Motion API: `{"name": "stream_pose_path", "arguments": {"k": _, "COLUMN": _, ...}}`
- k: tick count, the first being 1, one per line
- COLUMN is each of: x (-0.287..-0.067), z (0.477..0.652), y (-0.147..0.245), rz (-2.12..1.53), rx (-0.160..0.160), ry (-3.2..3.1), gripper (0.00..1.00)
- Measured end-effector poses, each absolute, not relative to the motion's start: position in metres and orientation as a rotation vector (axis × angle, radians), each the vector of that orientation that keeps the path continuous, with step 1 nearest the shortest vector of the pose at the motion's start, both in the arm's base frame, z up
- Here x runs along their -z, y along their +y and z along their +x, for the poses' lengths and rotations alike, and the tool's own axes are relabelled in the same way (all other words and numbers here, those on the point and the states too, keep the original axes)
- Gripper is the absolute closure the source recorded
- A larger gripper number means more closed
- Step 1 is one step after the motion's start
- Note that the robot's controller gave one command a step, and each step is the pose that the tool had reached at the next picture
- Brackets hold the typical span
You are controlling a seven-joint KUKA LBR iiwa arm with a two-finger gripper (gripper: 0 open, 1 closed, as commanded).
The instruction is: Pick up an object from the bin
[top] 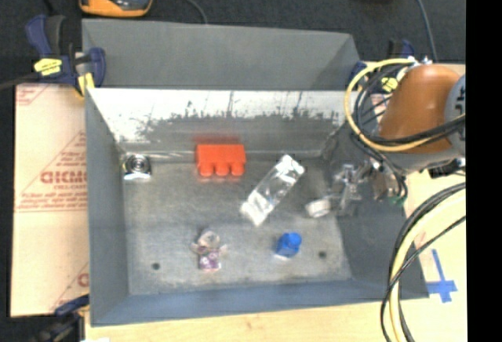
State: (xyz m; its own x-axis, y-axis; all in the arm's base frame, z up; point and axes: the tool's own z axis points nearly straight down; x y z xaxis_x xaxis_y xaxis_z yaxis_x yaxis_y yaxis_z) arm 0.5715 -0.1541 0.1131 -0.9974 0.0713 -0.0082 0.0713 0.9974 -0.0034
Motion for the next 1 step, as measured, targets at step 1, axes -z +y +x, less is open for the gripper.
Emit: {"name": "stream_pose_path", "arguments": {"k": 1, "x": -0.2035, "z": 0.5743, "y": -0.1560, "rz": 0.115, "rx": 0.008, "ry": 3.127, "gripper": 1.00}}
